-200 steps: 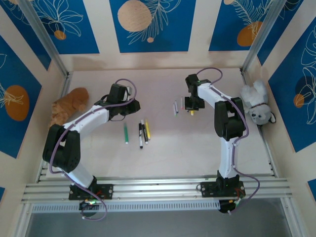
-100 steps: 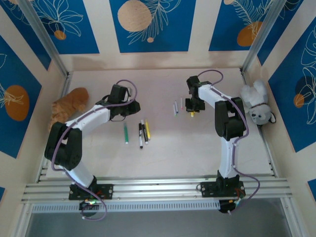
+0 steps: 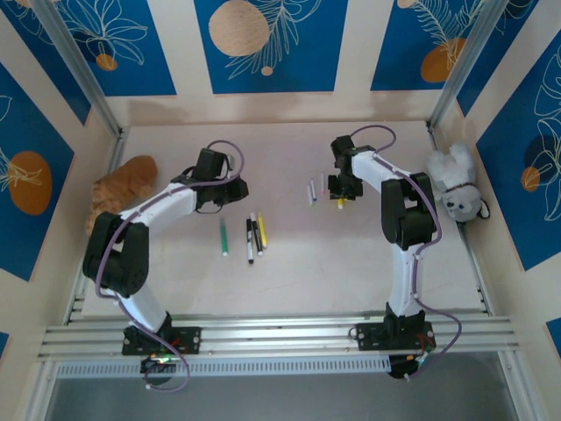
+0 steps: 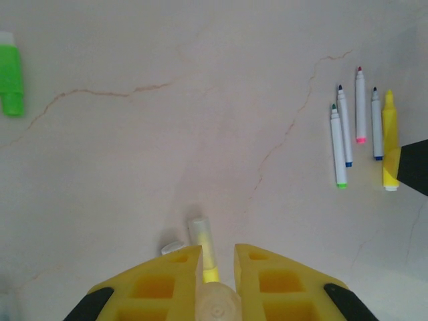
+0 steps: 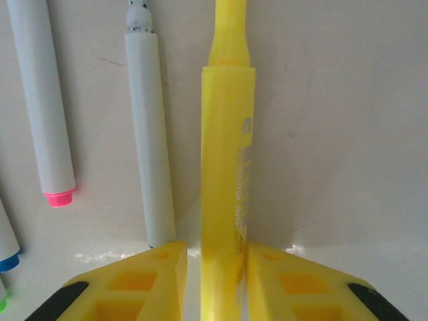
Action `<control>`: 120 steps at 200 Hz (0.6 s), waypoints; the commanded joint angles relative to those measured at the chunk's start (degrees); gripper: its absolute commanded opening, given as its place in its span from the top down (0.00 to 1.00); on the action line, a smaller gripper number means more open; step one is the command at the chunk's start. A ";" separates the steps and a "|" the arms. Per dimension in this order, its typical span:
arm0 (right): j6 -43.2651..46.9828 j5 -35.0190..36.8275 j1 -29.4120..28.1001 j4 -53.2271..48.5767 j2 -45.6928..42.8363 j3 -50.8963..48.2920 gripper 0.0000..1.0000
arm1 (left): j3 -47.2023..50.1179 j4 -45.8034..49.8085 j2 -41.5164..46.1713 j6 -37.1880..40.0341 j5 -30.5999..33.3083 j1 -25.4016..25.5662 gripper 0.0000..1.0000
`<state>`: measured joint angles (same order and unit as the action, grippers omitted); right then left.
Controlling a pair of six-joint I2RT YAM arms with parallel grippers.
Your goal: Open the pen caps
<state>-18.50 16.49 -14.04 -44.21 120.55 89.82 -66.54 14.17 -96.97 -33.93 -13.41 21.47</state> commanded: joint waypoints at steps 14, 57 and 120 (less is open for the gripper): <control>-1.67 1.37 -1.16 -0.86 -4.70 -0.75 0.71 | -3.54 3.00 -0.50 2.22 1.96 -1.26 1.00; -2.50 0.22 -3.74 0.07 -14.20 -4.75 0.70 | -9.84 9.84 -4.20 6.71 11.28 -2.01 1.00; -4.00 0.73 -10.61 0.35 -18.86 -6.94 0.70 | -20.35 11.58 -17.36 8.37 14.07 -2.92 1.00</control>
<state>-21.10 17.61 -22.96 -43.24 102.06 84.23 -82.54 22.59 -110.00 -27.42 -1.37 19.14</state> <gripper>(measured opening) 0.299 0.143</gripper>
